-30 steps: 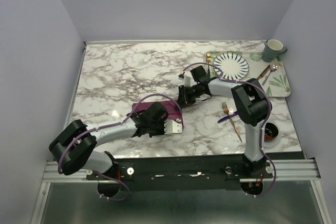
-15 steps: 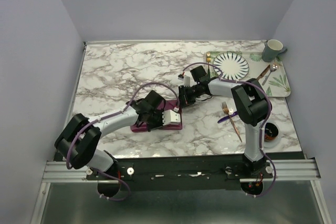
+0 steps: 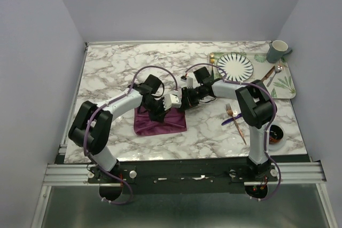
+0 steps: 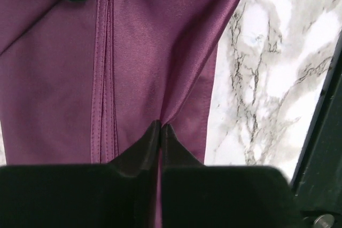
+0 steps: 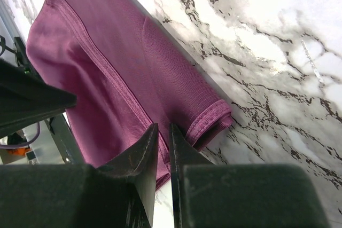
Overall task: Fold the napkin into a case and place the utensils inside
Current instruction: Pick up the 2/3-rectangle-folded napkin from the center of the board, then fold the 2/3-rectangle-folded napkin at the center of the board.
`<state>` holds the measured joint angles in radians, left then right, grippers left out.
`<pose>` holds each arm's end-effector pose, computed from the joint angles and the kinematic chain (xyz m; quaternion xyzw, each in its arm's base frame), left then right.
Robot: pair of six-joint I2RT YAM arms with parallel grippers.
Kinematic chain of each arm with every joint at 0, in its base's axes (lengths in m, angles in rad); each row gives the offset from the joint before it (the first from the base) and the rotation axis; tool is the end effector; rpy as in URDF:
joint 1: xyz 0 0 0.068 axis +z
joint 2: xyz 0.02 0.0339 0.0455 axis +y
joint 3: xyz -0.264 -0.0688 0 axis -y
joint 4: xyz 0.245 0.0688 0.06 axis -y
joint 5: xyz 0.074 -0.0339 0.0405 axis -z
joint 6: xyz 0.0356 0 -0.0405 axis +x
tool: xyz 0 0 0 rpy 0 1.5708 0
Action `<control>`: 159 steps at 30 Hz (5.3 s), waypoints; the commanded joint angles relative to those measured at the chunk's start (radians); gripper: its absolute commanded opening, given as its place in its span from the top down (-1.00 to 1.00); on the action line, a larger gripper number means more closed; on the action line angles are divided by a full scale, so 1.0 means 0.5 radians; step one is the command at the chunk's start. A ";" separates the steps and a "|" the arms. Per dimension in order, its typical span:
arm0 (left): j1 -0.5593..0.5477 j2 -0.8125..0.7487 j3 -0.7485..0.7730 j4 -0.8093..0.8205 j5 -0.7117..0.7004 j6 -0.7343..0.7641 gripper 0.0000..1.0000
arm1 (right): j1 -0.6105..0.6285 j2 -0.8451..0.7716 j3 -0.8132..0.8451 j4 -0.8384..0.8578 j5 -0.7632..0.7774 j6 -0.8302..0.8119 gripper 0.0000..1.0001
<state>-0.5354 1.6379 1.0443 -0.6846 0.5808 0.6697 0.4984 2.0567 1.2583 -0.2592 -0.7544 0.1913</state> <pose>0.2517 -0.1720 0.1902 0.5716 0.7573 -0.2733 0.1584 0.3452 0.2156 0.1263 -0.2299 0.8744 0.4150 0.1016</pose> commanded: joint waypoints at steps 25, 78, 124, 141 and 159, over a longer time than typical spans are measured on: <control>-0.475 -0.447 -0.886 0.771 -0.922 0.044 0.02 | 0.016 0.065 -0.047 -0.129 0.159 -0.088 0.58; 0.430 0.796 0.645 -0.466 0.575 -0.256 1.00 | 0.016 0.056 -0.025 -0.227 0.165 -0.438 0.67; 0.558 0.869 0.366 -0.352 0.854 -0.719 1.00 | 0.105 -0.024 0.005 -0.426 0.003 -0.812 0.72; 0.574 0.958 0.366 -0.361 0.925 -0.790 1.00 | 0.010 -0.306 0.082 -0.561 -0.086 -0.938 0.03; 0.583 1.022 0.424 -0.410 0.928 -0.747 1.00 | 0.105 -0.193 0.349 -0.638 -0.123 -1.395 -0.44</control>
<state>-0.2504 2.1189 1.2407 -0.8997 1.0523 0.2687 0.5270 1.9049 1.3804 -0.5472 -0.8318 -0.4362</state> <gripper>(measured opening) 0.014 0.726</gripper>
